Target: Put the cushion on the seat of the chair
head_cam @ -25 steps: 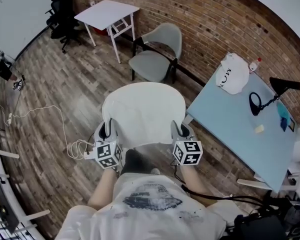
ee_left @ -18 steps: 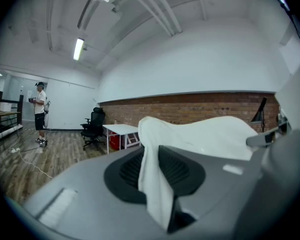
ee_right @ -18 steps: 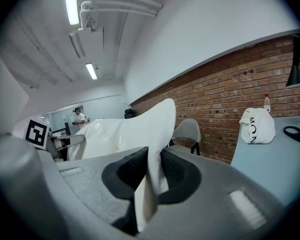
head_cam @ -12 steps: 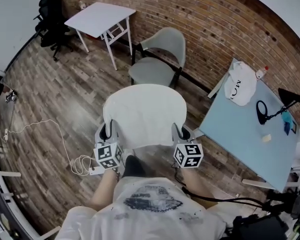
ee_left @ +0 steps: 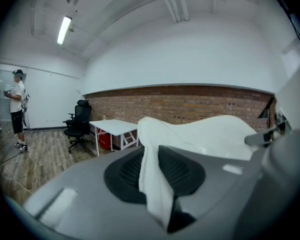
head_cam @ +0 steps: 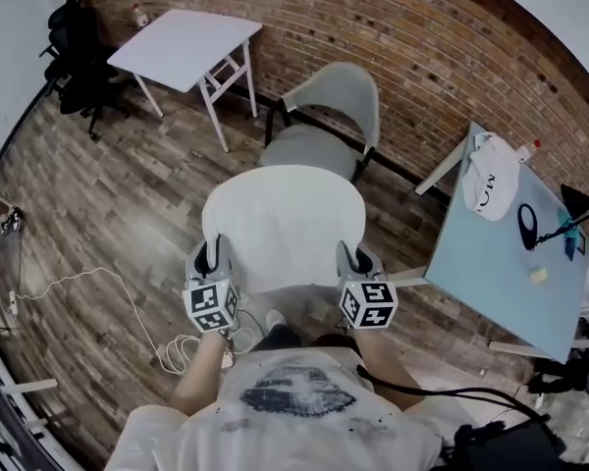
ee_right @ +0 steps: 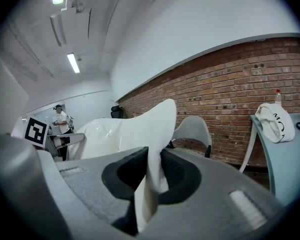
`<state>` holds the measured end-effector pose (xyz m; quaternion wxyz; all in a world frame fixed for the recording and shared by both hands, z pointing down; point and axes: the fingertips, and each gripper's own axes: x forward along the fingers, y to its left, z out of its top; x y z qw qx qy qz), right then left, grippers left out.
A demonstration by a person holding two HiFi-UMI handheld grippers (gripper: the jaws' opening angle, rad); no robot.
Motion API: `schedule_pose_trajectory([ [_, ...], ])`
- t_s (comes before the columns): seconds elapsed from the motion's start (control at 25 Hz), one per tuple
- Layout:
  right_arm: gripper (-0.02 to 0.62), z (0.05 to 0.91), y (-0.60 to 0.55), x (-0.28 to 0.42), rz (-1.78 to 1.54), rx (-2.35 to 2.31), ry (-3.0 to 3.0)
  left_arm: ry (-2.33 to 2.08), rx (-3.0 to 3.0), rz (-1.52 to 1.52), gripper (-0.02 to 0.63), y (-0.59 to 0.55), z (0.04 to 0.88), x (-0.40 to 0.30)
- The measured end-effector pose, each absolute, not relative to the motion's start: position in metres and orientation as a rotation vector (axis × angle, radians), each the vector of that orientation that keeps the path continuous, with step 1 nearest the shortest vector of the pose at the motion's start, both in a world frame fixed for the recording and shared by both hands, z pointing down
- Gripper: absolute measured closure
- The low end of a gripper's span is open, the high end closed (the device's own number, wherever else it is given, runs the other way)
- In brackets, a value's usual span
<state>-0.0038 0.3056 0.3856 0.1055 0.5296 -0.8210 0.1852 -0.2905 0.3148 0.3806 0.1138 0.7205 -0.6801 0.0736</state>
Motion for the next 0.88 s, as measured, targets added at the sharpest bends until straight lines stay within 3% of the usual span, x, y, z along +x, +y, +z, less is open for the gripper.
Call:
schedule_pose_trajectory([
  [0.28,0.549,0.389,0.265,-0.038,0.562,1.623,-2.365,-1.928,2.159,0.227,0.54,0.257,0.386,-0.326],
  [0.88,0.549,0.406,0.144,-0.017,0.634,1.777,-2.279,-1.802,2.278,0.298,0.54,0.101,0.395,-0.303],
])
